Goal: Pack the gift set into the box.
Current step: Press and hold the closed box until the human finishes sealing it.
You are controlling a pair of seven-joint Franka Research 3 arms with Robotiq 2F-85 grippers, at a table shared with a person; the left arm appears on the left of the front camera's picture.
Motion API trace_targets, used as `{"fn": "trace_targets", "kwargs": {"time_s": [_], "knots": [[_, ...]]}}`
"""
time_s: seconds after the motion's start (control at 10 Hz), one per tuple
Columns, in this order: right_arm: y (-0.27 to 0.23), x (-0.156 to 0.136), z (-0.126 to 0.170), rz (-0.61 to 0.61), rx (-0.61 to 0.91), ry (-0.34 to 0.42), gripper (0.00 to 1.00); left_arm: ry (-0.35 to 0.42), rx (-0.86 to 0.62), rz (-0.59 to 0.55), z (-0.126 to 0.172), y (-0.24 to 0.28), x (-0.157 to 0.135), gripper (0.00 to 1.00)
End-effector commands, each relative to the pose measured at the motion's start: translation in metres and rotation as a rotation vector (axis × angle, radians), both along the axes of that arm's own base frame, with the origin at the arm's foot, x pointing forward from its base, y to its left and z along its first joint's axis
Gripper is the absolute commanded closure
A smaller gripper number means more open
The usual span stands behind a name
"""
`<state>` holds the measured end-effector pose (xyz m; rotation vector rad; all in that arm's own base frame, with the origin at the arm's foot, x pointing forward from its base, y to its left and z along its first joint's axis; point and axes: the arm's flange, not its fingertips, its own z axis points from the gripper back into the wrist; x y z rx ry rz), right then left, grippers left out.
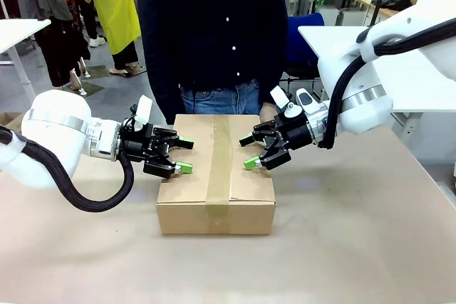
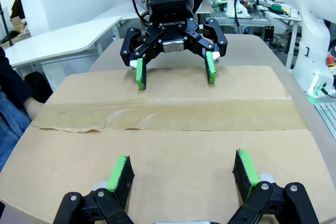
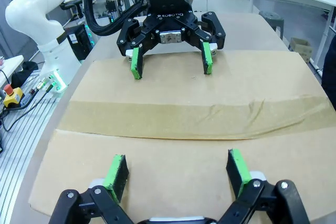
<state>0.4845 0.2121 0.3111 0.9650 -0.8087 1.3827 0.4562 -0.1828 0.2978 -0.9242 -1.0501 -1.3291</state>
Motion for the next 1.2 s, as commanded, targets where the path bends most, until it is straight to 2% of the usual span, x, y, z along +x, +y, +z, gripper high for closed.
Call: {"fn": "trace_targets", "kwargs": {"time_s": [0.0, 0.1, 0.2, 0.3, 0.4, 0.5, 0.6, 0.7, 0.8, 0.9, 1.0, 1.1], "knots": [[0.0, 0.0, 0.0, 0.0, 0.0, 0.0, 0.0, -0.004, -0.005, -0.006, -0.002, 0.002, -0.002, 0.0], [-0.01, -0.014, 0.042, 0.064, 0.021, 0.011, 0.0, 0.0, 0.0, 0.0, 0.0, 0.0, 0.0, 0.0], [-0.064, -0.04, 0.082, -0.041, 0.075, 0.044, 0.0, 0.029, -0.069, 0.048, 0.034, 0.066, -0.025, 0.0], [-0.12, -0.061, 0.102, -0.124, 0.167, 0.097, 0.0, 0.071, -0.098, 0.106, 0.052, 0.119, -0.044, 0.0], [-0.163, -0.084, 0.11, -0.207, 0.266, 0.114, 0.0, 0.092, -0.194, 0.114, 0.06, 0.163, -0.061, 0.0], [-0.205, -0.107, 0.1, -0.28, 0.311, 0.172, 0.0, 0.107, -0.345, 0.118, 0.058, 0.209, -0.078, 0.0], [-0.247, -0.133, 0.074, -0.314, 0.389, 0.241, 0.0, 0.128, -0.507, 0.185, 0.046, 0.258, -0.096, 0.0], [-0.276, -0.153, 0.045, -0.395, 0.437, 0.296, 0.0, 0.126, -0.554, 0.277, 0.028, 0.291, -0.107, 0.0], [-0.29, -0.163, 0.016, -0.468, 0.447, 0.343, 0.0, 0.088, -0.678, 0.344, 0.015, 0.312, -0.114, 0.0], [-0.281, -0.153, 0.001, -0.562, 0.374, 0.365, 0.0, 0.11, -0.469, 0.218, 0.053, 0.273, -0.107, 0.0], [-0.298, -0.143, 0.049, -0.422, 0.419, 0.289, 0.0, 0.11, -0.469, 0.218, 0.053, 0.273, -0.107, 0.0], [-0.298, -0.143, 0.049, -0.422, 0.419, 0.289, 0.0, 0.11, -0.469, 0.218, 0.053, 0.273, -0.107, 0.0]]}}
